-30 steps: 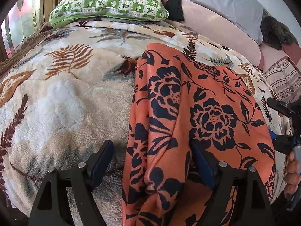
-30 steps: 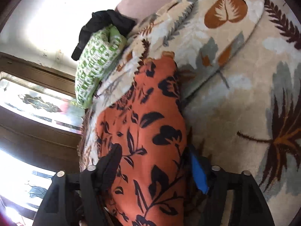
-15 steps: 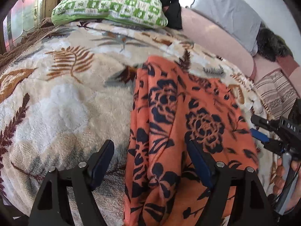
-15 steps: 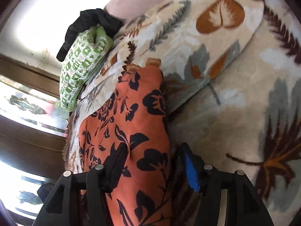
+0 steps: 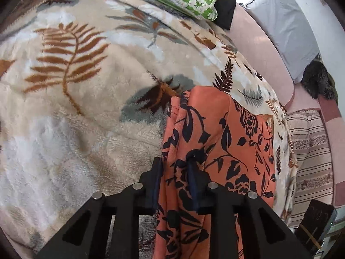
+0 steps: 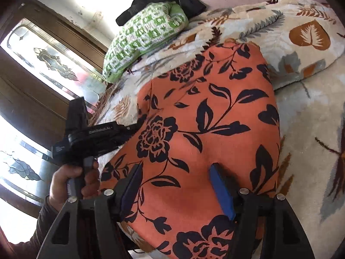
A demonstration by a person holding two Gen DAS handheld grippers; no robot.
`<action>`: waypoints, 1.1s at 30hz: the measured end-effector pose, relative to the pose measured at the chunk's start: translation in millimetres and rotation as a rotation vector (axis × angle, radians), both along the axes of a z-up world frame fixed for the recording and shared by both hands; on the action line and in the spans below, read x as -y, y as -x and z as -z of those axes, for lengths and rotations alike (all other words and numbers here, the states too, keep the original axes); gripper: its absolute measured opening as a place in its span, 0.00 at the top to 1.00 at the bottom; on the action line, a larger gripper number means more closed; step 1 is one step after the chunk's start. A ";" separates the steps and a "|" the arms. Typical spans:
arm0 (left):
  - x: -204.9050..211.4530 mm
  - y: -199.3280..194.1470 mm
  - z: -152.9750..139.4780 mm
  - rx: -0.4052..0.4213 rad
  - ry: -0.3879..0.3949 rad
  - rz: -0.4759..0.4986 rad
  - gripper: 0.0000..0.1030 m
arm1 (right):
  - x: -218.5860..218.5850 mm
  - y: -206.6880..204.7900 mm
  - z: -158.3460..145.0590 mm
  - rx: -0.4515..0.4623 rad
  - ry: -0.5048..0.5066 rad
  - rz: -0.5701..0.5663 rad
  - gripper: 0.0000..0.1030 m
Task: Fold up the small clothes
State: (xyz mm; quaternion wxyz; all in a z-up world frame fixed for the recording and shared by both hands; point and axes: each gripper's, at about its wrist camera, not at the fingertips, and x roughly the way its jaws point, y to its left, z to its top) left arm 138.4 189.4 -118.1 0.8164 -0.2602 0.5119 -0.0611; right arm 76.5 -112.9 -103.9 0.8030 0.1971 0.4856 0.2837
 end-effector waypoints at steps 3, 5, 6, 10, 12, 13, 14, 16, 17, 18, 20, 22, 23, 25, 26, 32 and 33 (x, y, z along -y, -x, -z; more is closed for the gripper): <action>13.6 6.7 -22.7 0.049 -0.057 0.034 0.75 | 4.8 -2.2 4.1 -0.018 -0.014 -0.008 0.33; 22.2 6.4 -39.3 0.101 -0.084 0.057 0.73 | 6.0 -2.6 4.6 -0.026 -0.034 -0.007 0.31; 25.6 2.3 -44.6 0.117 -0.106 0.070 0.73 | 5.7 -2.9 5.0 -0.027 -0.037 -0.004 0.31; 19.3 -39.3 -20.7 0.023 -0.141 0.054 0.73 | 3.1 -2.0 1.9 -0.025 -0.035 -0.011 0.29; 14.2 -54.7 5.6 -0.055 -0.095 0.033 0.70 | 2.8 -4.6 2.4 -0.032 -0.051 -0.009 0.29; 11.6 -52.5 2.9 -0.043 -0.081 0.021 0.69 | 2.8 -5.8 2.9 -0.037 -0.062 -0.011 0.29; 12.8 -47.5 -5.7 -0.015 -0.090 0.022 0.70 | 3.8 -6.0 3.1 -0.042 -0.065 -0.011 0.29; 18.0 -34.0 -23.0 0.043 -0.128 0.035 0.70 | 4.5 -7.0 3.3 -0.044 -0.075 -0.009 0.29; 19.3 -25.2 -30.8 0.068 -0.137 0.043 0.70 | 5.6 -6.8 4.1 -0.045 -0.078 -0.008 0.29; 19.7 -14.4 -38.0 0.085 -0.138 0.047 0.69 | 6.5 -6.6 4.0 -0.046 -0.082 -0.008 0.29; 21.6 8.0 -47.7 0.110 -0.130 0.065 0.69 | 8.0 -5.5 3.9 -0.042 -0.090 -0.005 0.29; 32.0 28.0 -46.7 0.106 -0.195 0.090 0.69 | 8.8 -5.5 4.1 -0.041 -0.093 0.000 0.29; 36.8 32.4 -36.1 0.065 -0.247 0.096 0.69 | 9.0 -5.5 3.8 -0.042 -0.095 0.003 0.28; 31.2 35.8 -9.5 -0.012 -0.272 0.044 0.61 | 8.9 -5.7 3.7 -0.048 -0.098 0.009 0.28; 22.3 40.5 -5.7 -0.015 -0.214 0.000 0.59 | 8.9 -5.5 3.5 -0.053 -0.102 0.011 0.28; 16.7 88.7 -53.9 0.113 -0.067 -0.016 0.56 | 16.5 -12.6 6.9 -0.104 -0.154 0.018 0.27; 20.9 96.0 -55.3 0.125 -0.069 0.005 0.53 | 18.4 -13.1 7.9 -0.111 -0.167 0.024 0.28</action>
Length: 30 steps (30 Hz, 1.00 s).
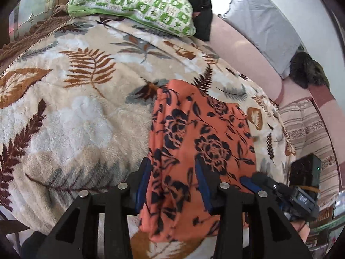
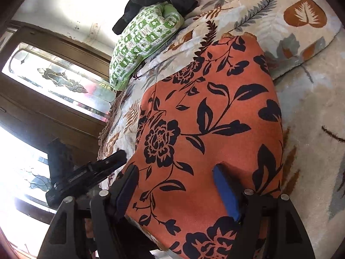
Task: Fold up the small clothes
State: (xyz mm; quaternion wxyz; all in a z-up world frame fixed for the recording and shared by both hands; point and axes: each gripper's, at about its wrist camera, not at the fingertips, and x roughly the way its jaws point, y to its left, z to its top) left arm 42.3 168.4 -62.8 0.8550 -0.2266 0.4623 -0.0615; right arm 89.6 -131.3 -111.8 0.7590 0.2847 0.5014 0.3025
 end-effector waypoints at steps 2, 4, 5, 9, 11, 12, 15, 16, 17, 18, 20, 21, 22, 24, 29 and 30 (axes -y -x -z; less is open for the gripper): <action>11.2 6.3 15.2 -0.027 -0.067 0.032 0.46 | 1.2 0.2 0.7 -0.004 -0.009 0.007 0.27; 6.4 1.8 55.2 -0.151 -0.085 -0.025 0.42 | -0.6 1.2 0.1 0.000 0.003 0.007 0.27; -2.5 3.7 64.4 -0.138 -0.001 -0.068 0.42 | -1.5 1.3 -0.7 0.000 0.005 0.003 0.27; 4.3 14.2 35.2 -0.104 -0.042 -0.064 0.43 | -2.2 -0.7 -3.0 -0.017 0.015 -0.009 0.27; 5.4 20.6 19.7 -0.051 -0.009 -0.050 0.43 | 0.2 -2.8 -0.6 -0.030 0.001 0.000 0.27; 5.8 21.9 14.8 -0.031 -0.005 -0.044 0.43 | 1.7 -3.1 0.2 -0.034 -0.011 0.007 0.27; -0.1 12.6 33.9 -0.095 -0.097 -0.082 0.43 | 0.9 -2.0 1.0 -0.029 -0.009 0.010 0.27; -11.5 10.4 53.0 -0.164 -0.045 -0.125 0.41 | 0.3 -2.0 0.6 -0.028 -0.006 0.007 0.27; -18.8 12.5 60.1 -0.159 0.034 -0.150 0.40 | 0.4 -2.2 0.6 -0.030 -0.011 0.003 0.27; -18.8 15.4 54.2 -0.147 0.028 -0.153 0.40 | -0.1 -2.3 0.7 -0.036 -0.016 -0.003 0.27; -10.2 20.2 36.2 -0.113 -0.007 -0.147 0.41 | 0.2 -3.1 0.2 -0.035 -0.015 -0.010 0.27; -5.1 22.4 25.8 -0.082 -0.014 -0.135 0.41 | 1.0 -3.4 1.1 -0.040 -0.022 -0.005 0.27; -0.2 23.5 14.9 -0.046 -0.021 -0.124 0.41 | 2.1 -4.0 1.8 -0.048 -0.030 0.002 0.27; 10.9 21.3 -3.5 0.012 -0.047 -0.103 0.40 | 3.8 -4.2 -0.2 -0.062 -0.046 0.009 0.27; 38.9 -6.0 -14.3 0.066 -0.140 -0.015 0.32 | 30.1 7.1 -18.3 -0.032 -0.116 0.076 0.27; 41.8 -11.8 -9.9 0.056 -0.155 -0.013 0.32 | 41.6 9.6 -19.9 -0.028 -0.116 0.111 0.23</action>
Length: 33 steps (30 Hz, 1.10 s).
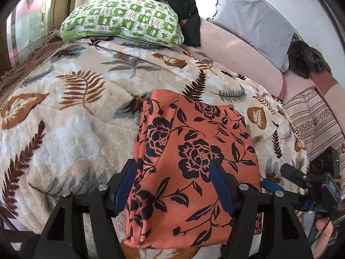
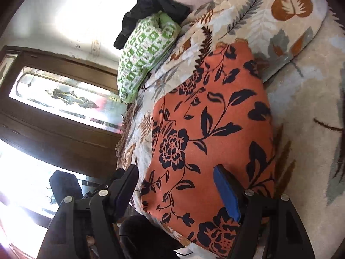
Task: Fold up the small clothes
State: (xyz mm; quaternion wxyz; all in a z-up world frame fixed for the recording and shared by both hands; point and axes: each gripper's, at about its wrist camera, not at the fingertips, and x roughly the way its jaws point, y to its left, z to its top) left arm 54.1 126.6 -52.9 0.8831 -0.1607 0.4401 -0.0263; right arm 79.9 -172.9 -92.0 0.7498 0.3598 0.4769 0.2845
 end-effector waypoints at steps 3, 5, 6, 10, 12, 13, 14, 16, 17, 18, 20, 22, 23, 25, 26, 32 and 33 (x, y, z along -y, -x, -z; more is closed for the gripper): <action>9.5 -20.9 33.4 -0.095 -0.176 -0.018 0.32 | 33.5 0.9 11.1 -0.054 -0.001 0.104 0.16; 4.7 -23.1 57.3 -0.123 -0.178 -0.020 0.28 | 48.6 -2.9 25.8 -0.116 -0.025 0.139 0.16; -1.3 -19.1 59.5 -0.114 -0.149 -0.038 0.26 | 51.9 -5.3 32.5 -0.136 -0.053 0.143 0.16; -4.7 -18.2 62.1 -0.110 -0.154 -0.031 0.23 | 35.3 -15.8 54.8 -0.201 -0.101 0.075 0.16; -5.6 -18.4 63.4 -0.105 -0.164 -0.031 0.22 | 19.7 -19.2 57.7 -0.185 -0.043 0.032 0.23; -7.1 -18.3 64.2 -0.105 -0.161 -0.035 0.22 | 13.6 -19.7 53.5 -0.155 -0.013 0.010 0.48; -8.4 -18.5 64.9 -0.105 -0.152 -0.034 0.22 | 9.4 -19.6 49.1 -0.145 0.033 -0.001 0.61; -7.9 -15.5 64.0 -0.101 -0.150 -0.034 0.20 | 2.9 -16.2 37.7 -0.103 0.111 -0.010 0.64; -8.6 -15.5 64.8 -0.099 -0.146 -0.033 0.19 | -0.8 -14.5 34.1 -0.086 0.155 -0.015 0.64; -9.3 -15.7 65.8 -0.098 -0.139 -0.031 0.19 | -5.6 -14.1 33.7 -0.075 0.215 -0.021 0.64; -10.4 -16.4 66.0 -0.097 -0.136 -0.030 0.18 | -8.8 -16.0 41.8 -0.087 0.283 -0.022 0.59; -10.9 -15.9 66.1 -0.092 -0.132 -0.026 0.18 | -0.6 -18.1 41.2 -0.115 0.225 -0.002 0.39; -11.2 -15.4 66.5 -0.088 -0.129 -0.026 0.18 | 4.2 -18.8 36.8 -0.114 0.190 0.010 0.34; -11.2 -14.9 66.6 -0.082 -0.127 -0.027 0.18 | 16.1 -20.0 25.9 -0.081 0.126 0.047 0.27; -11.2 -15.0 66.8 -0.082 -0.127 -0.027 0.18 | 22.7 -22.8 23.3 -0.070 0.101 0.067 0.26; -14.3 -15.2 67.8 -0.076 -0.113 -0.016 0.17 | 32.5 -67.0 68.9 -0.249 -0.099 0.107 0.36; -15.1 -14.9 68.0 -0.075 -0.111 -0.016 0.17 | 24.3 -69.4 63.4 -0.230 -0.025 0.086 0.62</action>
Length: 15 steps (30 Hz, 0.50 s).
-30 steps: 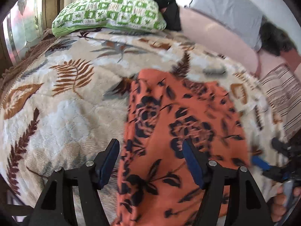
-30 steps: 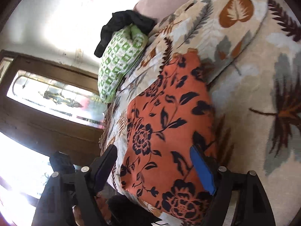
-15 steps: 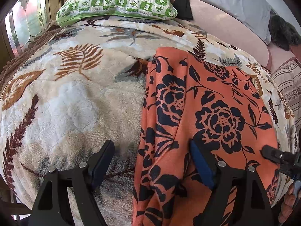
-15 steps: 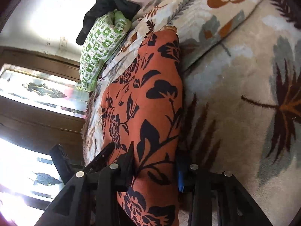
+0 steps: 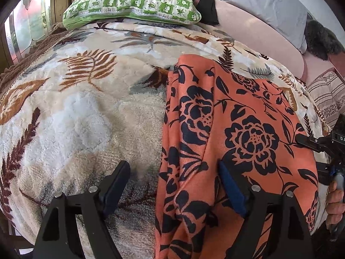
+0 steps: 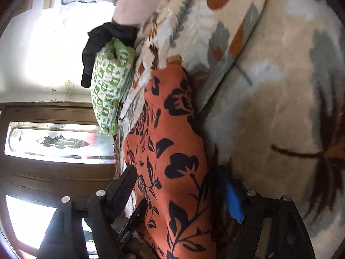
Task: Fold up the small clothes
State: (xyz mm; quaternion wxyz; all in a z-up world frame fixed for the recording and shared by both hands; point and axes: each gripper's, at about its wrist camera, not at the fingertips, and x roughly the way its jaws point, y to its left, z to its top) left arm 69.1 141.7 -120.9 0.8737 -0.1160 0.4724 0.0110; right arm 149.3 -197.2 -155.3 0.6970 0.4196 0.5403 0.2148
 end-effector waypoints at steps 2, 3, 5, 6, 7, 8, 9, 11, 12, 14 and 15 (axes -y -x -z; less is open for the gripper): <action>-0.9 0.1 0.9 0.003 0.003 -0.001 0.17 | -15.8 3.3 -30.9 0.128 0.165 -0.064 0.64; -0.4 -0.1 1.2 0.004 0.000 -0.003 0.17 | -21.5 5.8 -42.2 0.174 0.212 -0.077 0.64; 1.9 -1.4 1.4 0.004 -0.010 0.000 0.15 | -26.3 2.1 -41.0 0.194 0.311 -0.100 0.64; 2.5 -1.6 1.4 0.004 -0.015 0.002 0.15 | -26.3 -1.3 -27.7 0.148 0.331 -0.104 0.60; 1.3 -1.5 1.4 0.004 -0.012 0.004 0.15 | -21.0 -3.9 -15.7 0.096 0.295 -0.079 0.44; 0.0 -1.3 1.5 0.004 -0.004 0.004 0.15 | -11.8 -0.3 -10.0 0.067 0.223 -0.040 0.36; -0.7 -1.1 1.7 0.005 0.000 0.005 0.15 | -4.5 6.6 -10.0 0.066 0.151 -0.017 0.30; 0.5 -0.9 1.5 0.007 -0.007 0.002 0.15 | 1.0 25.6 -17.3 0.087 0.092 -0.022 0.25; 1.0 -0.8 1.3 0.008 -0.009 -0.001 0.15 | 3.9 34.8 -19.4 0.088 0.086 -0.025 0.25; 0.6 -0.9 1.5 0.007 -0.006 -0.002 0.15 | 5.7 53.5 -15.3 0.058 0.053 -0.021 0.22; 0.4 -0.8 1.5 0.007 -0.004 -0.001 0.15 | 1.3 61.8 -10.7 0.030 0.040 -0.042 0.22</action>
